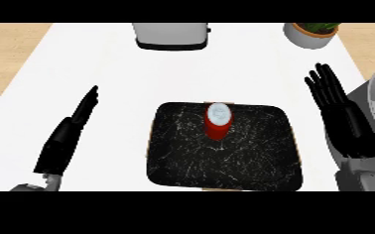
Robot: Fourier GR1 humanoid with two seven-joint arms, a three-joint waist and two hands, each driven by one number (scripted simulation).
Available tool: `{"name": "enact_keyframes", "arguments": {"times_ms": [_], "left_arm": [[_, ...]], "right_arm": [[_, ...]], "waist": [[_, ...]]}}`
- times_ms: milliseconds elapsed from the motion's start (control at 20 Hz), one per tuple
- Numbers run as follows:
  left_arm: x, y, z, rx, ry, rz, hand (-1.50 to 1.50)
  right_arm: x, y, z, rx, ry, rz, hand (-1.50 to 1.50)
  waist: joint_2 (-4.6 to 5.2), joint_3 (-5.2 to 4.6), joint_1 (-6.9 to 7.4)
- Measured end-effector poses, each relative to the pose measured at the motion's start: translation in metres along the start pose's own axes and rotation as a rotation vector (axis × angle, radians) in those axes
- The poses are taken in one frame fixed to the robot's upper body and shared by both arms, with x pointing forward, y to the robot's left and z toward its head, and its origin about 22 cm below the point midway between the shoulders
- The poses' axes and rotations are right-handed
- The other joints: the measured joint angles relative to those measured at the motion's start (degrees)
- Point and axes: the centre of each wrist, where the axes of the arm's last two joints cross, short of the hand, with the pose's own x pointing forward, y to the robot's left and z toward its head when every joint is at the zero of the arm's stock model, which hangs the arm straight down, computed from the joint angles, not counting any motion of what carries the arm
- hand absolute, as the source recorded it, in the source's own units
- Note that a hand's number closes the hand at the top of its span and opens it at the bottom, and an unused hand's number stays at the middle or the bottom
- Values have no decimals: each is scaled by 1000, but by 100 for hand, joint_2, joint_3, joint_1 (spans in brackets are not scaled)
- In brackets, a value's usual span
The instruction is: Pick the can from the tray and place it in the pot
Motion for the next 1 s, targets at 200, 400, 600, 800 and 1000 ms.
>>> {"name": "enact_keyframes", "arguments": {"times_ms": [200,400,600,800,1000], "left_arm": [[20,12,-13,89,-58,62,0],[37,16,-26,163,-91,164,0],[48,18,-37,209,-83,248,0],[59,25,-44,233,-72,279,0],[52,30,-43,253,-54,293,0]], "right_arm": [[14,8,-35,35,-74,37,150],[39,-2,-65,99,-135,316,-150],[0,9,-76,58,-175,385,-150],[-13,16,-88,96,-274,371,-150],[12,20,-96,192,-308,398,-150]], "waist": [[253,-49,2],[366,-118,116],[419,-89,53],[410,-81,-45],[384,-82,-127]]}}
